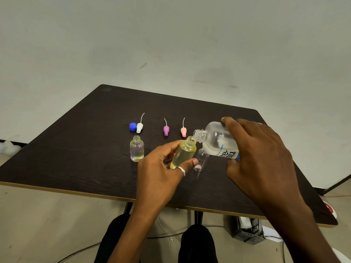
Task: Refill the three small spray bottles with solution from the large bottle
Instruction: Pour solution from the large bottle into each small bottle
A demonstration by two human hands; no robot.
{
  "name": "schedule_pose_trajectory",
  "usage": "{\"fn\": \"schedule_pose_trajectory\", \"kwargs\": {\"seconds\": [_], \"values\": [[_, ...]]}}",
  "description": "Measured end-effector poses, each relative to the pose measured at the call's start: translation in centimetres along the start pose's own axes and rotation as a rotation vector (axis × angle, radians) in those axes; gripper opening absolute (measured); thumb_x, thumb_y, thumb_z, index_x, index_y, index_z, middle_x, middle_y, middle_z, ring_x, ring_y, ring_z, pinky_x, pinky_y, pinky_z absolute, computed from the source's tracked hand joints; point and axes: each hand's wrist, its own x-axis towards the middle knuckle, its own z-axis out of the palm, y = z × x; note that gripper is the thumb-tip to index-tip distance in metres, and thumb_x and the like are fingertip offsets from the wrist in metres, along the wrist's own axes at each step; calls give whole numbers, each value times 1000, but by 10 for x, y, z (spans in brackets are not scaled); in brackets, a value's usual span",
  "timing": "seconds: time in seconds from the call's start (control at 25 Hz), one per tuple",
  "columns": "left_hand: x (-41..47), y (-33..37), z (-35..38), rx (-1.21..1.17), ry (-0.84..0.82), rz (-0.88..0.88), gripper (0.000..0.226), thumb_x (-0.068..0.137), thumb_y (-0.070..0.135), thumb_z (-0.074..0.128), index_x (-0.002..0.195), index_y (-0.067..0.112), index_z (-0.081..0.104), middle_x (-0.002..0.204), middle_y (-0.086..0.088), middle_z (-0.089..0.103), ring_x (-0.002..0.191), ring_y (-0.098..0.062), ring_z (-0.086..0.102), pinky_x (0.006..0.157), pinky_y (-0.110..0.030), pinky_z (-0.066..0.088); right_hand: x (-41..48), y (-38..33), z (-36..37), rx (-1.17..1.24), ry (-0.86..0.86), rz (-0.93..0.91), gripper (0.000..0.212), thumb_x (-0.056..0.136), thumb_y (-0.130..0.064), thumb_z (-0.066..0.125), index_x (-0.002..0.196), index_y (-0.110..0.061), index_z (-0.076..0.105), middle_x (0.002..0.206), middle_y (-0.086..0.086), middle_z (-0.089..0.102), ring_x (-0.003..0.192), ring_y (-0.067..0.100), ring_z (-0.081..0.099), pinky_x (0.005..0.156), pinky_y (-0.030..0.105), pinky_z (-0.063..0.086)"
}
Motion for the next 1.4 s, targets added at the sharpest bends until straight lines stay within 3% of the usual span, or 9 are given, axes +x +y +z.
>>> {"fn": "schedule_pose_trajectory", "kwargs": {"seconds": [0.12, 0.92, 1.24, 1.4], "values": [[0, -1, 0, -7, 5, -4, 51, 69, 38, 86, 118, 33, 71, 107, 18, 73, 98, 5, 68, 78, -11, 54, 0, 0, 0, -7, 9, -3, 80, 63, -15, 81, 137, -17, 50, 124, 7, 61, 113, 33, 55, 90, 44, 48], [-1, 3, 6, -10, 30, -7, 49, 71, 38, 84, 117, 35, 70, 106, 19, 72, 99, 7, 66, 77, -6, 50, 1, -1, -3, 38, -14, 4, 82, 63, -16, 82, 138, -18, 48, 124, 6, 61, 112, 31, 56, 87, 42, 50], [3, 6, 6, -13, 48, 2, 47, 73, 37, 85, 117, 37, 69, 103, 23, 72, 99, 6, 66, 76, -6, 50, 1, 1, 0, 180, -84, 64, 82, 64, -29, 85, 136, -23, 45, 117, 0, 62, 97, 20, 62, 74, 27, 50], [6, -3, 5, 7, 58, -26, 42, 74, 36, 85, 107, 50, 64, 96, 32, 69, 96, 9, 65, 73, -5, 50, 6, 7, 2, 409, -113, 201, 72, 63, -46, 82, 125, -31, 48, 99, -16, 58, 76, -3, 55, 62, 5, 36]]}}
